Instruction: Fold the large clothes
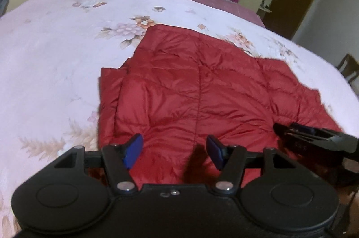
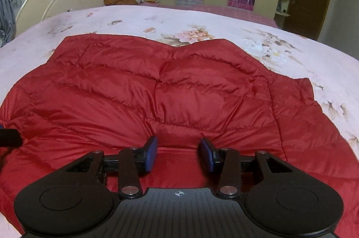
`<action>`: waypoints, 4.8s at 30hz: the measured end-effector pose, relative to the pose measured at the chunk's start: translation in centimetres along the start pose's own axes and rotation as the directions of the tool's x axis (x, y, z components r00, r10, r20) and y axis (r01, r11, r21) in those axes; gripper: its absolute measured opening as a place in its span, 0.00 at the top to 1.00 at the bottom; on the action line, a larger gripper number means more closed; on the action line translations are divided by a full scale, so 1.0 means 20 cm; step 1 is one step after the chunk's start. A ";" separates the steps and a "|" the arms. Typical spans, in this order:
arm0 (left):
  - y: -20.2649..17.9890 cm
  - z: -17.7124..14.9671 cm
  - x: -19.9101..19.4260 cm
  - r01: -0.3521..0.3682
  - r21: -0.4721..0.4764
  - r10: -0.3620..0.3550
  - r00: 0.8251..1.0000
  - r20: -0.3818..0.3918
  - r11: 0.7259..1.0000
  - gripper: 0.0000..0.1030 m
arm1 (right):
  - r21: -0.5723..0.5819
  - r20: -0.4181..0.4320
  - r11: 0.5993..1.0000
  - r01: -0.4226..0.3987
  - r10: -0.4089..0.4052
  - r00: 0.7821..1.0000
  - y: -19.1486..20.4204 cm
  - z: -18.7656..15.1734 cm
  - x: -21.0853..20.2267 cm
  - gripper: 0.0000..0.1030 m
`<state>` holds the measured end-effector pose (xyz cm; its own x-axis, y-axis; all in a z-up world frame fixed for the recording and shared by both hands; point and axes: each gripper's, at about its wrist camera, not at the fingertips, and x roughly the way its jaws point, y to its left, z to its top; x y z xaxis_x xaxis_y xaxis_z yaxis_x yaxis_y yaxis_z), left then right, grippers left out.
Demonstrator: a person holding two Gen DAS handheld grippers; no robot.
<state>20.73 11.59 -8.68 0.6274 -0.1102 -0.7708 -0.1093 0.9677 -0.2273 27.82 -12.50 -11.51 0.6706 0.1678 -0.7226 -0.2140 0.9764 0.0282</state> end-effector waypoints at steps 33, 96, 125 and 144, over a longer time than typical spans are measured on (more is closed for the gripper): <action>0.17 -0.18 0.14 0.202 -0.535 -0.253 0.967 -0.023 0.820 0.33 | -0.052 0.015 0.998 -0.023 0.024 1.000 0.09 -0.04 -0.31 0.58; -1.15 -0.24 0.10 0.340 0.542 -0.393 0.919 -0.020 0.768 0.83 | 0.212 -0.065 0.952 0.221 -0.212 0.975 -0.62 -0.35 -0.65 0.58; -0.81 -0.06 -0.10 0.270 0.406 -0.346 0.930 0.124 0.873 0.32 | 0.356 0.171 0.934 -0.027 -0.037 0.985 -0.66 -0.05 -0.90 0.15; -1.00 -0.06 0.38 0.304 0.433 -0.342 0.940 0.011 0.848 0.45 | 0.356 -0.052 0.932 0.069 -0.054 0.997 -0.68 -0.35 -0.74 0.88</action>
<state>26.74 -8.94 -10.71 0.6355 -0.4320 -0.6399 0.4320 0.8859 -0.1691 15.83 -29.19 -6.17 0.6434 0.1079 -0.7579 0.0999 0.9697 0.2229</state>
